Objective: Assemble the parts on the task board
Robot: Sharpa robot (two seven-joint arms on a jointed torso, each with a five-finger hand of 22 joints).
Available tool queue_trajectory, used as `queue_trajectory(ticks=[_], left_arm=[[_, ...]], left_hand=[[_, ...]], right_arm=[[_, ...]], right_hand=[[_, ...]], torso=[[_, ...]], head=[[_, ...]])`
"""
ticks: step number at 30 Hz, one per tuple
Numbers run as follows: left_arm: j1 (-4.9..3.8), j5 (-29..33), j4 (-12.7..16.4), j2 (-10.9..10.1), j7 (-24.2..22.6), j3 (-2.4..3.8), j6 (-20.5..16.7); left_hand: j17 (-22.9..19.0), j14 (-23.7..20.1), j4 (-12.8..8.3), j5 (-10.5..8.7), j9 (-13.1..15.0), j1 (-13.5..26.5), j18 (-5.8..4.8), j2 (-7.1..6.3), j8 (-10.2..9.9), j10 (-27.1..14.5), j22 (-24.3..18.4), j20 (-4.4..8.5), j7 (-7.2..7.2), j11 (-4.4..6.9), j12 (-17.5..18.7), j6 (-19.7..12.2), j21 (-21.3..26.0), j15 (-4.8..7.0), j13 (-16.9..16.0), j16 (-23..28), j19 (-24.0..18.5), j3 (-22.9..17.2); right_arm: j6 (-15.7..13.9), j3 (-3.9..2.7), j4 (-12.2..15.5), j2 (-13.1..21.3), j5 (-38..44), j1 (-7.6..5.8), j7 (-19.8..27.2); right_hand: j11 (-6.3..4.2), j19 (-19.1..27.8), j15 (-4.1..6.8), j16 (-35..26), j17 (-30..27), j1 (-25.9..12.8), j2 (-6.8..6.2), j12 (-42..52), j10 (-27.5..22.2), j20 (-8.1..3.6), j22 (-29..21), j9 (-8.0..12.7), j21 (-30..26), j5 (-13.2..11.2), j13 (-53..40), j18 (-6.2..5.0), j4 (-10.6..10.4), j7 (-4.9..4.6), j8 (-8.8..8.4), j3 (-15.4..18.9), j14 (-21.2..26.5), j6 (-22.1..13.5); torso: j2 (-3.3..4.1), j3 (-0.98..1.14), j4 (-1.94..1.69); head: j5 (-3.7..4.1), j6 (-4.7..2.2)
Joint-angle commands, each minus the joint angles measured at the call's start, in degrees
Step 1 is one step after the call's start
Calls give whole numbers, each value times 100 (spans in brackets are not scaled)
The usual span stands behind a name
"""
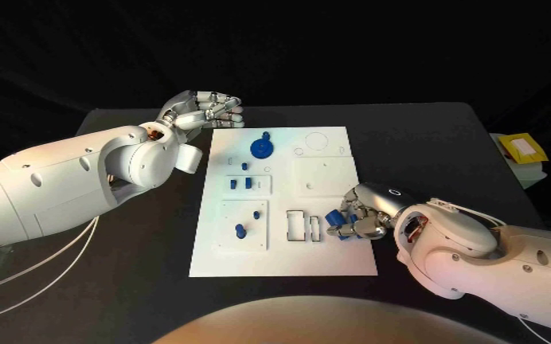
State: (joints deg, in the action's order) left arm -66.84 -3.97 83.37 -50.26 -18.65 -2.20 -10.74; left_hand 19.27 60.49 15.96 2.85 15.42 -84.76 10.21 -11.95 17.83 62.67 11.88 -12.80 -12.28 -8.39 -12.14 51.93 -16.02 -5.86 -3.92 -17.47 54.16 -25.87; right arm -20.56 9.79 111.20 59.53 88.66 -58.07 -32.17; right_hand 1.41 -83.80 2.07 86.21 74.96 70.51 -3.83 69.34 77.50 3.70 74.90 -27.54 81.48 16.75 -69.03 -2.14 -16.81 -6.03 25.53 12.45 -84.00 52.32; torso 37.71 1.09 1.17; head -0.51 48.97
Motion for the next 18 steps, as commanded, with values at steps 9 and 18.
queue_trajectory(ticks=[9, 18], left_arm=[[-3, 7, 28, 12, -23, 4, 103], [-3, 8, 4, 22, -23, 4, 105]], left_hand=[[9, 20, 17, 4, 7, 0, 17, 23, -9, -21, -11, -2, -3, -28, 24, -24, 35, -17, -7, 33, 45, -8], [11, 20, 22, 4, 7, 8, 17, 27, -9, -22, -12, -3, -4, -29, 23, -26, 37, -17, -7, 35, 46, -8]], right_arm=[[-21, 19, -40, -74, 48, 65, -133], [-869, 17, 101, -63, -552, 68, 61]], right_hand=[[-52, -369, 73, 71, 774, 318, 302, 226, 147, -23, 1321, -67, 131, 229, -243, 69, 9, 75, 83, -111, -454, 64], [-149, -435, 151, 122, 881, 313, 571, 480, 343, -86, 1370, -117, 333, 330, -519, 106, 2, 190, 184, -38, -476, 343]], torso=[[1, -3, 3], [-8, 0, -9]], head=[[6, -1], [10, -6]])
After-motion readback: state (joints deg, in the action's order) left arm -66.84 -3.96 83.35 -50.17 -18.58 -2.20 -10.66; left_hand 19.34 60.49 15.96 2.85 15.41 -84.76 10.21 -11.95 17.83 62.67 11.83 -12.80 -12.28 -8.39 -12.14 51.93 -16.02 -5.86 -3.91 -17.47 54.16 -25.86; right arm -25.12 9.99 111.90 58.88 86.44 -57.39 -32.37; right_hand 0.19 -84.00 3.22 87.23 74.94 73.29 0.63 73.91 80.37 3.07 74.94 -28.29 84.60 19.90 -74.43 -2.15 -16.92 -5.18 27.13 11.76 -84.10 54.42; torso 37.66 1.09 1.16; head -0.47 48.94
